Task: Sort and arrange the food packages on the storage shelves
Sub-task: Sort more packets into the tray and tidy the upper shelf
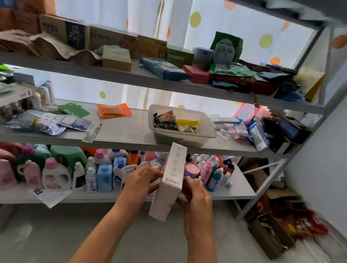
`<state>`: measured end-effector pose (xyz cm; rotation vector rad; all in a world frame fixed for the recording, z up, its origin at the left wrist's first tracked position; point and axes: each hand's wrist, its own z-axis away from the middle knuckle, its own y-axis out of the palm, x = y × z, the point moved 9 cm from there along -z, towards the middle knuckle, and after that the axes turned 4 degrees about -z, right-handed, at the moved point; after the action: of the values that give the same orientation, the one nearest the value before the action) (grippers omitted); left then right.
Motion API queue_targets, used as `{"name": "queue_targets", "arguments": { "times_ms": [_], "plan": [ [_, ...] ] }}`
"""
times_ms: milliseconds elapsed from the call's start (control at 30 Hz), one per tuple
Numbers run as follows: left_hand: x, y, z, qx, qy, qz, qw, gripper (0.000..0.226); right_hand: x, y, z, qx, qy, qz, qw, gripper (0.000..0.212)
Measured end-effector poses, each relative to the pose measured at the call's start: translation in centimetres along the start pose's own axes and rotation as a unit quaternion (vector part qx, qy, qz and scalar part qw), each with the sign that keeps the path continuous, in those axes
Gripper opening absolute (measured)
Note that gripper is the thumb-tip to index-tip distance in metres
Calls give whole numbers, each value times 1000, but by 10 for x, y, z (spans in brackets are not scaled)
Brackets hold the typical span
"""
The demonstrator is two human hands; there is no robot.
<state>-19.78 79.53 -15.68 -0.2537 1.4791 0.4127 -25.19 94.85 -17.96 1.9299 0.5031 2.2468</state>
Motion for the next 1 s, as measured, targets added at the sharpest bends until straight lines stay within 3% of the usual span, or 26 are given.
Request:
{"name": "queue_targets", "arguments": {
  "times_ms": [267, 433, 733, 900, 1000],
  "plan": [
    [3, 34, 6, 35, 8, 12, 999, 24, 9, -24, 5, -8, -17, -24, 1000, 25],
    [1, 52, 10, 60, 42, -40, 997, 16, 17, -35, 12, 4, -48, 23, 999, 28],
    [7, 85, 16, 88, -4, -40, 995, 13, 24, -67, 25, -30, -49, 20, 998, 33],
    [14, 117, 21, 154, 1, -81, 985, 14, 31, -93, 35, -64, -49, -15, 997, 51],
    [12, 137, 32, 194, 45, -138, 970, 17, 34, -111, 43, -87, -36, -27, 995, 60]
  ]
}}
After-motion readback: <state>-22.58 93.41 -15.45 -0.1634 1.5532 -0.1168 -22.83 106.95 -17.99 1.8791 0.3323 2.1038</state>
